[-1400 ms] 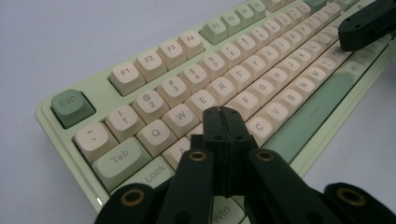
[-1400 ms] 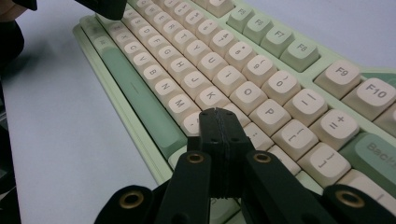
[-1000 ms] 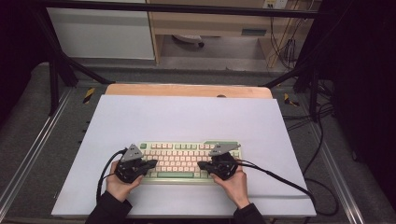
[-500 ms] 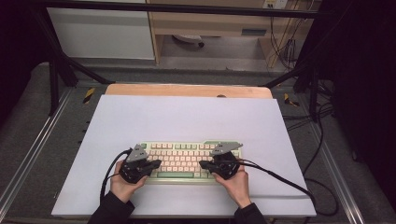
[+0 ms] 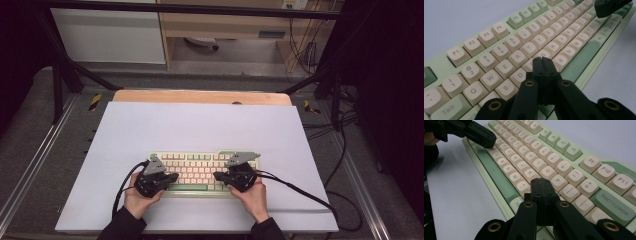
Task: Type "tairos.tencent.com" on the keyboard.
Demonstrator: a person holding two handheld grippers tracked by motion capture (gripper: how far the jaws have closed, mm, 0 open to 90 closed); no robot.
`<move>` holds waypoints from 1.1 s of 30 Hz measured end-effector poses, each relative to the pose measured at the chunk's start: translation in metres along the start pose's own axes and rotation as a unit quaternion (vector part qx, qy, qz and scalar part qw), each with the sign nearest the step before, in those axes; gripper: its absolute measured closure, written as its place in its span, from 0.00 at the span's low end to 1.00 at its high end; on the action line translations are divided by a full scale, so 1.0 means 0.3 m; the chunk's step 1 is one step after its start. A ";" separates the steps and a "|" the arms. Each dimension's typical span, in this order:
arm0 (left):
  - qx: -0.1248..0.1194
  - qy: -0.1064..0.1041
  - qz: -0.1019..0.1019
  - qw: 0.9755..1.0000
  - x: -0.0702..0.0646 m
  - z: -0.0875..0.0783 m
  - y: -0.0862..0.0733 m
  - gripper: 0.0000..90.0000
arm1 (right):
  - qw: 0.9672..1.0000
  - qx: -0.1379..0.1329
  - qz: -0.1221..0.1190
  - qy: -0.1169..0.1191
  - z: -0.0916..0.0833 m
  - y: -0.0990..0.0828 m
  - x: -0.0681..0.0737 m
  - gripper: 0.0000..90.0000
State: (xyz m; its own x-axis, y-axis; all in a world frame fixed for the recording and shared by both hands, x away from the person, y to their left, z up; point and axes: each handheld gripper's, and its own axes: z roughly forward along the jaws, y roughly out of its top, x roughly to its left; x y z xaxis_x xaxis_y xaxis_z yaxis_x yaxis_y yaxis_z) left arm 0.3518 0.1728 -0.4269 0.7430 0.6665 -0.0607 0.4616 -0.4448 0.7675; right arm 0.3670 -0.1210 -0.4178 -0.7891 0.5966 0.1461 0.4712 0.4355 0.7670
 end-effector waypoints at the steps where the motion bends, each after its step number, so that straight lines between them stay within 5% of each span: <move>1: 0.001 0.000 0.000 1.000 0.000 0.001 -0.001 1.00 | 1.000 0.000 -0.001 0.000 0.000 0.000 0.000 1.00; 20: 0.006 -0.002 0.003 1.000 0.000 0.007 -0.016 1.00 | 1.000 -0.002 -0.002 -0.002 -0.007 0.002 0.000 1.00; 33: -0.008 0.001 -0.004 1.000 0.022 -0.040 -0.017 1.00 | 1.000 -0.005 0.000 -0.002 -0.009 0.004 0.001 1.00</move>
State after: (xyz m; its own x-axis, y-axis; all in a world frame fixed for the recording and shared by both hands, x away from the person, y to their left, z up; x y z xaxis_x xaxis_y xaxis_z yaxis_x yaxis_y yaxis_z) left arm 0.3487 0.1866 -0.4236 0.7389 0.6707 -0.0652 0.4589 -0.4299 0.7776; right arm 0.3662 -0.1222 -0.4151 -0.7871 0.5998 0.1439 0.4678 0.4285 0.7730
